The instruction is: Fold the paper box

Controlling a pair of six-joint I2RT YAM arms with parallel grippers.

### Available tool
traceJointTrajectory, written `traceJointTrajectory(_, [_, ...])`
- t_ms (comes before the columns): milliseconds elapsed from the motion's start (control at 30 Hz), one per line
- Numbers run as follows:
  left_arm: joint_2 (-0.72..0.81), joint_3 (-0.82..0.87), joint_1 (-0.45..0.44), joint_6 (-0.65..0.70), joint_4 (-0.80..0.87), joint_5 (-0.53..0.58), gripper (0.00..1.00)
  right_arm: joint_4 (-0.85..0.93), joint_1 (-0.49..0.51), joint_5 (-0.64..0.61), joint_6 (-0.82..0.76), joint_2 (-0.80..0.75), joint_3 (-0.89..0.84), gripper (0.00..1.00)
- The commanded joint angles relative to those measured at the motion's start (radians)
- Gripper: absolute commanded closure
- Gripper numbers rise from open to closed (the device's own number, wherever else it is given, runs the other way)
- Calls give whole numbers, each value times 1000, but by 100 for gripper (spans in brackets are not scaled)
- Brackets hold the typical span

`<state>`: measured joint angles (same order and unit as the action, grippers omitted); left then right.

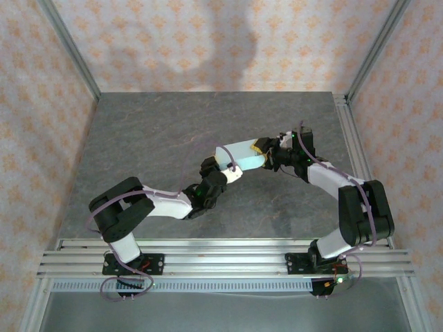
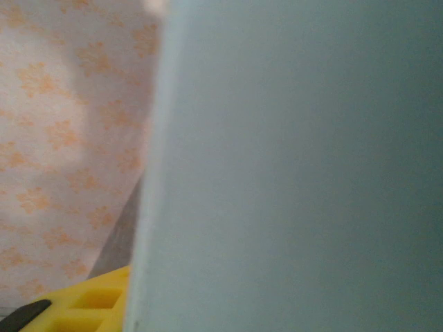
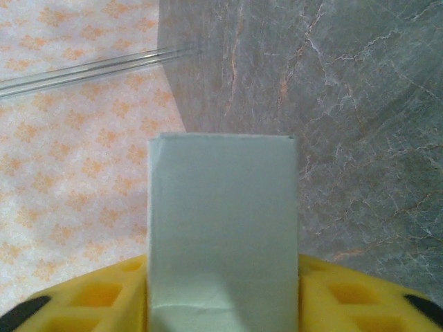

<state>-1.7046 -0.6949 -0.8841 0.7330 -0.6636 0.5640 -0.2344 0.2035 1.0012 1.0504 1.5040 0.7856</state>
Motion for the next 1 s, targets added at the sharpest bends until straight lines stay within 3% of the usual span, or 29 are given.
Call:
traceJointTrajectory(0, [49, -15, -4, -74, 109, -19, 56, -19, -2, -27, -36, -27, 19, 39])
traceJointTrajectory(133, [74, -20, -1, -138, 211, -52, 56, -35, -8, -70, -53, -44, 6, 16])
traceJointTrajectory(267, [121, -34, 5, -218, 344, -108, 57, -22, -42, -93, -82, -57, 1, 12])
traceJointTrajectory(433, [208, -112, 61, -349, 656, -315, 57, 61, -106, -107, -213, -105, 12, 13])
traceJointTrajectory(533, [226, -163, 97, -405, 821, -427, 56, 195, -118, -130, -412, -148, 59, 13])
traceJointTrajectory(700, [214, -244, 115, -441, 1072, -476, 56, 476, -118, -278, -822, -223, 160, 13])
traceJointTrajectory(967, [183, -363, 136, -413, 1347, -570, 57, 635, -102, -312, -1336, -305, 205, 14])
